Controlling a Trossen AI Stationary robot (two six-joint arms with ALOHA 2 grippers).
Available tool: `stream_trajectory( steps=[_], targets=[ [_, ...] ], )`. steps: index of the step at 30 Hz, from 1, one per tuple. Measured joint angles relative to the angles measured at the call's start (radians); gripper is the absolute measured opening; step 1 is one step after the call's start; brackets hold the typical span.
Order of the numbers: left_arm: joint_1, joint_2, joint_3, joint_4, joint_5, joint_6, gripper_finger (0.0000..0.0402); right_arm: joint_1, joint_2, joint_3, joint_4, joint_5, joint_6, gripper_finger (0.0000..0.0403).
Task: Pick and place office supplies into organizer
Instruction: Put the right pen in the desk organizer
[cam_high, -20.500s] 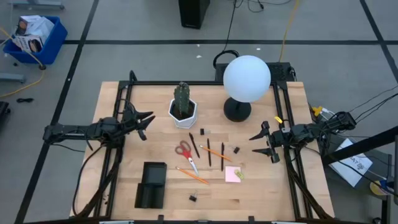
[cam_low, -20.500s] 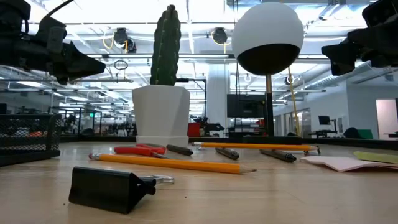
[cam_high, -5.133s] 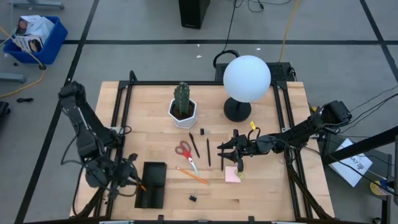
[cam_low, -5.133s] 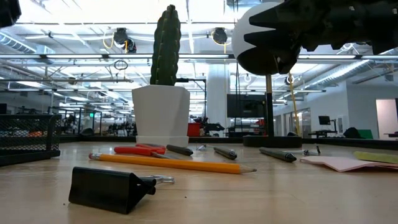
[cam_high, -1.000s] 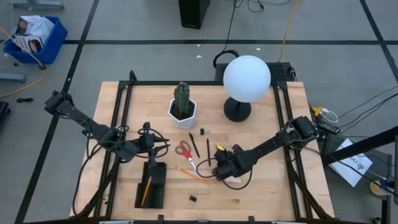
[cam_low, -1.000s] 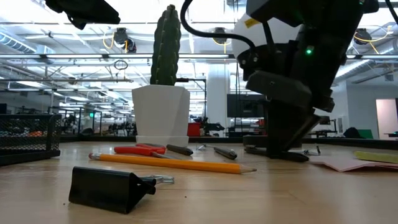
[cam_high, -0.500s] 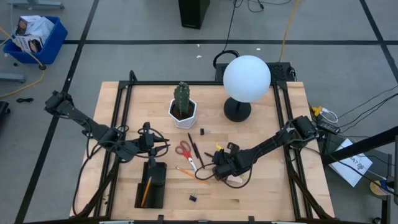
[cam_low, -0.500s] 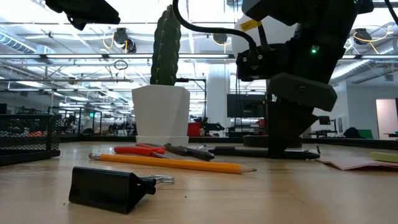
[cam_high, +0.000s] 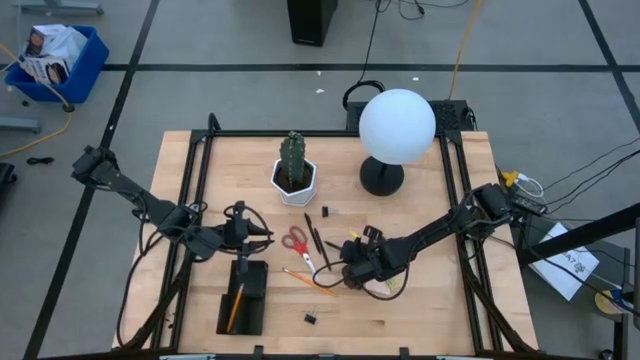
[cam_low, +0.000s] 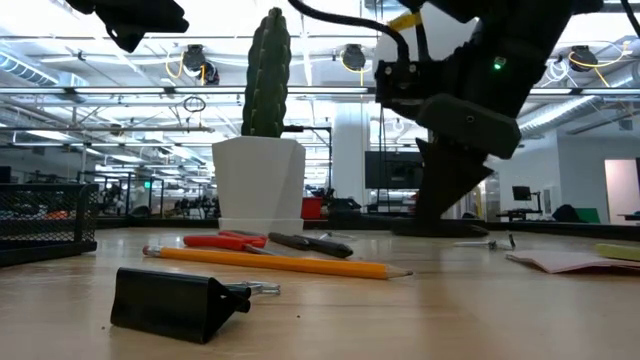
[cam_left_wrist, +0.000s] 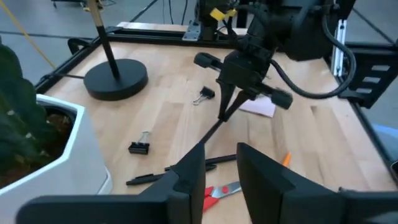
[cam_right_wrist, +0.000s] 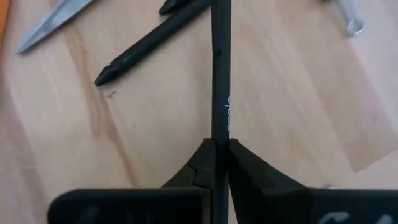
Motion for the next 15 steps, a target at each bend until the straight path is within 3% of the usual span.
stream_trajectory(
  steps=[10, 15],
  targets=[
    [0.002, 0.0, 0.0, 0.078, 0.043, 0.021, 0.0238, -0.001, -0.051, 0.001, 0.12, 0.062, -0.055, 0.0015],
    [0.002, 0.0, 0.0, 0.136, 0.089, 0.061, 0.0269, -0.001, -0.08, 0.001, 0.274, 0.063, -0.179, 0.0014]
  ],
)
